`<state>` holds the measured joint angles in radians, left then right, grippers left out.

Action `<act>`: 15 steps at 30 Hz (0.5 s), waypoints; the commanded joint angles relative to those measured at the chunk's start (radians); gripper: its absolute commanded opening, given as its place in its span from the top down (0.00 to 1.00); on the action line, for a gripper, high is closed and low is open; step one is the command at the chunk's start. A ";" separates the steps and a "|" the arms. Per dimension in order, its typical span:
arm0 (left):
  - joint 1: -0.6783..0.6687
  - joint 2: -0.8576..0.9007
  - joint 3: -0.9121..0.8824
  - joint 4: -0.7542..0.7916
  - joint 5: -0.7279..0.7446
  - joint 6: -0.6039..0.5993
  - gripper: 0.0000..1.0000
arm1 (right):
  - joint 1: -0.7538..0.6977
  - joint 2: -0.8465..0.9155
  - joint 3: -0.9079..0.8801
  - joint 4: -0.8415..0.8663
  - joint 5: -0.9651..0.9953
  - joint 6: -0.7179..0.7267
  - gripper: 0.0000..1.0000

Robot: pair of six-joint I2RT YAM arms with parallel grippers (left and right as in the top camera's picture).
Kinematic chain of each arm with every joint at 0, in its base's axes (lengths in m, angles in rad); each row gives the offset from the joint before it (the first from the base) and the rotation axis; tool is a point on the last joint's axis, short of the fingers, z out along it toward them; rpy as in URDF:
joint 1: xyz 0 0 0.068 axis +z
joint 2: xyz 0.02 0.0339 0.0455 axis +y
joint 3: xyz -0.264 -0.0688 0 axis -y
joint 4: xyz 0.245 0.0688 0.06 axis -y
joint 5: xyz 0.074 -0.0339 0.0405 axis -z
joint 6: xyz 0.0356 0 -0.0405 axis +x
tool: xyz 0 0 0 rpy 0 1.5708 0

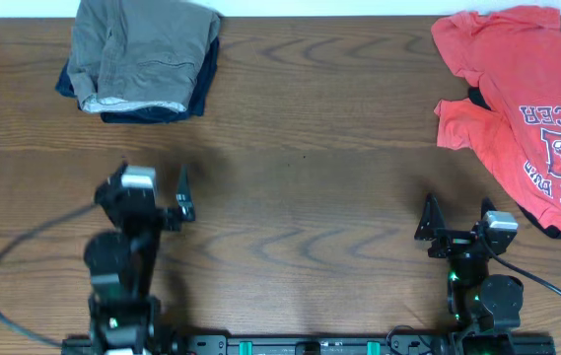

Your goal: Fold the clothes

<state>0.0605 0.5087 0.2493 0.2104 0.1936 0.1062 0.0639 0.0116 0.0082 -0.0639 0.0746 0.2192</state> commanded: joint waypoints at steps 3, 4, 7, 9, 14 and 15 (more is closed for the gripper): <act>0.000 -0.229 -0.139 0.008 0.008 -0.011 0.02 | -0.012 -0.007 -0.003 -0.003 -0.004 -0.003 0.01; 0.000 -0.264 -0.159 0.008 0.008 -0.011 0.02 | -0.012 -0.007 -0.003 -0.003 -0.004 -0.003 0.01; -0.001 -0.342 -0.202 0.008 0.008 -0.011 0.02 | -0.012 -0.007 -0.003 -0.003 -0.004 -0.003 0.01; 0.000 -0.368 -0.220 0.007 0.008 -0.011 0.02 | -0.012 -0.007 -0.003 -0.003 -0.004 -0.003 0.01; -0.001 -0.396 -0.245 -0.012 0.009 -0.015 0.02 | -0.012 -0.007 -0.003 -0.003 -0.004 -0.003 0.01; -0.001 -0.404 -0.245 -0.028 0.009 -0.015 0.02 | -0.012 -0.007 -0.003 -0.003 -0.004 -0.003 0.01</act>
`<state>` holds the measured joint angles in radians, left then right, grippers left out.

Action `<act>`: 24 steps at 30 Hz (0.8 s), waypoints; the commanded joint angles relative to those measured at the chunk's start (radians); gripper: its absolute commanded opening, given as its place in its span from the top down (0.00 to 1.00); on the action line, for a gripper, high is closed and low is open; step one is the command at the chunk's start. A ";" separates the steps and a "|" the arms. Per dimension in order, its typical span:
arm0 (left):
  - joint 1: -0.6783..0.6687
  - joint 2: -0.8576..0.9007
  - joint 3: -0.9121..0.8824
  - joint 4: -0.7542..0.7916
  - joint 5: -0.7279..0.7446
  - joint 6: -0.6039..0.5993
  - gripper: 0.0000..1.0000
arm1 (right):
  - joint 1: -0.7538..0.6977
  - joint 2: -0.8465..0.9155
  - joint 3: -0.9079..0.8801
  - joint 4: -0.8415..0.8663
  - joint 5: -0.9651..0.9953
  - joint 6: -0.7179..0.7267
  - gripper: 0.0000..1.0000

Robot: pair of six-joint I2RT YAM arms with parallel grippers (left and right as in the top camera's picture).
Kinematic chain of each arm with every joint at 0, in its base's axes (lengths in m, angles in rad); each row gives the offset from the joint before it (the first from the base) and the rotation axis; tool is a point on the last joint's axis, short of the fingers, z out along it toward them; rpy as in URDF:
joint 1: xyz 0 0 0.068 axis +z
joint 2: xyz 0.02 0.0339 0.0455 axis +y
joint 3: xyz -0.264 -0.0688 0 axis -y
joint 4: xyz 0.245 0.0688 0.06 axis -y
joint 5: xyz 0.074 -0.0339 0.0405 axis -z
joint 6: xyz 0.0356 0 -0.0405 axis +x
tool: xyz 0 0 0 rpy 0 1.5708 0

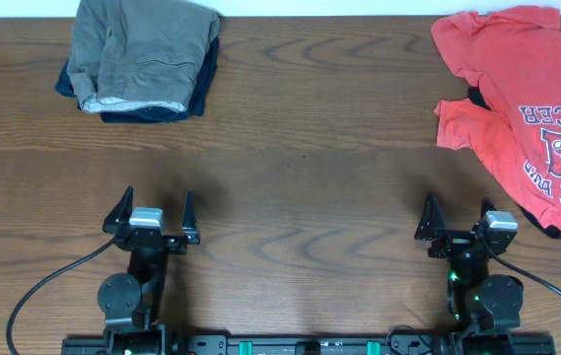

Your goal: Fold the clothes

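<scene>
A red T-shirt [522, 94] with white and dark lettering lies spread and rumpled at the far right of the table, over a dark garment [554, 229] that shows only at its edges. At the far left sits a folded stack: grey-olive trousers [142, 49] on top of a navy piece [152, 106]. My left gripper [154, 210] stands open near the front left, nothing between its fingers. My right gripper [455, 215] stands open at the front right, just short of the red shirt's lower part.
The wooden table [300, 168] runs the whole width. Black cables [48, 286] loop from both arm bases at the front edge. A black rail with green lights [290, 345] lies along the front.
My left arm has drawn back toward the front edge and turned straight; its gripper now points squarely away from the base, still open. The right arm and the clothes have not moved.
</scene>
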<state>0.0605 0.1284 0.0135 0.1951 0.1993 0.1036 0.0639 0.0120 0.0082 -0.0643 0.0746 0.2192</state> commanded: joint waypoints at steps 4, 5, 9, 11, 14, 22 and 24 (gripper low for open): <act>-0.001 -0.060 -0.010 -0.076 0.003 -0.012 0.02 | -0.012 -0.007 -0.003 -0.003 -0.004 -0.003 0.01; -0.001 -0.071 -0.010 -0.092 0.003 -0.012 0.02 | -0.012 -0.007 -0.003 -0.003 -0.004 -0.003 0.01; -0.001 -0.111 -0.010 -0.145 0.003 -0.012 0.02 | -0.012 -0.007 -0.003 -0.003 -0.004 -0.003 0.01; -0.002 -0.128 -0.010 -0.174 0.003 -0.012 0.02 | -0.012 -0.007 -0.003 -0.003 -0.004 -0.003 0.01; -0.008 -0.127 -0.010 -0.226 0.003 -0.012 0.02 | -0.012 -0.007 -0.003 -0.003 -0.004 -0.003 0.01; -0.013 -0.127 -0.010 -0.247 0.002 -0.012 0.02 | -0.012 -0.007 -0.003 -0.003 -0.004 -0.003 0.01; -0.013 -0.126 -0.010 -0.247 0.002 -0.012 0.02 | -0.012 -0.007 -0.003 -0.003 -0.004 -0.003 0.01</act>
